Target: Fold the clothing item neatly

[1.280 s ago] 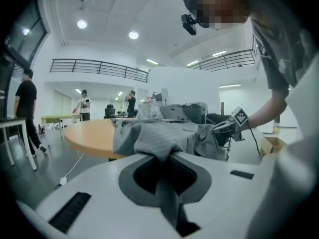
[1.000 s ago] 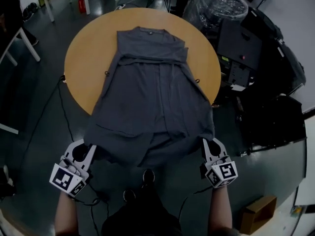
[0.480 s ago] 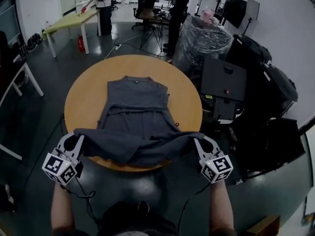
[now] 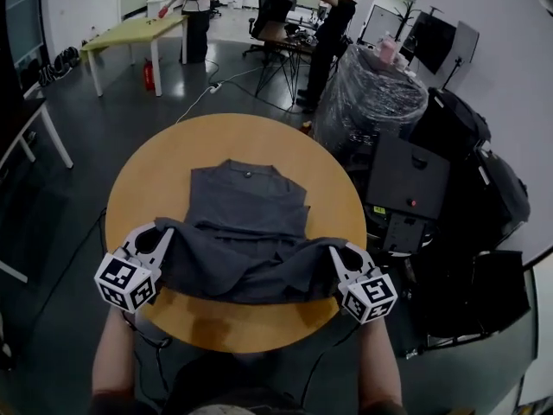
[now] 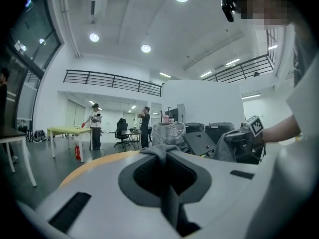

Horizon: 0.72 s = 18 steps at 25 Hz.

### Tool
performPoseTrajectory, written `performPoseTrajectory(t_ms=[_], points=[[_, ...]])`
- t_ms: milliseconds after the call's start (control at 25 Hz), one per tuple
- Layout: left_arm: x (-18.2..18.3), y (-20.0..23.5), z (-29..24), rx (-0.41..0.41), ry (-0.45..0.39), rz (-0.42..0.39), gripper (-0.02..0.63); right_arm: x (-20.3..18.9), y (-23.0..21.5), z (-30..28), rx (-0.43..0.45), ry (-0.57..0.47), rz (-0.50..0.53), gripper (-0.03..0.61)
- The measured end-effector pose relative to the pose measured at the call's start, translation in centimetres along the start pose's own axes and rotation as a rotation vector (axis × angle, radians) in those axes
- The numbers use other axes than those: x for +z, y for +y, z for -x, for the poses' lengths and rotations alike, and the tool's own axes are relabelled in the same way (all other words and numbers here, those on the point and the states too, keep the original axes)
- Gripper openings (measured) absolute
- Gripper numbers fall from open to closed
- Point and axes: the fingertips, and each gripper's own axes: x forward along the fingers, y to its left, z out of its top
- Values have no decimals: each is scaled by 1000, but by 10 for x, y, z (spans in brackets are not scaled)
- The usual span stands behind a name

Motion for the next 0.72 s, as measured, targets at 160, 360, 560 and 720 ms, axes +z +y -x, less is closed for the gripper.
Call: performPoseTrajectory(t_ms=[160,360,560,720], points=[[35,46,-68,-33,-26,-9,20,43,-37,-66,19,-10,28,5],[69,119,-149,-10,-27,-42,20,83,-93,-144,12,-23,78,5],[62,186,-223,57,36,-18,21,73,-156,-219,-4,22,42,5],[34,234,-272,120,98,21,20,46,-214,-267,-38,63,-27,5]])
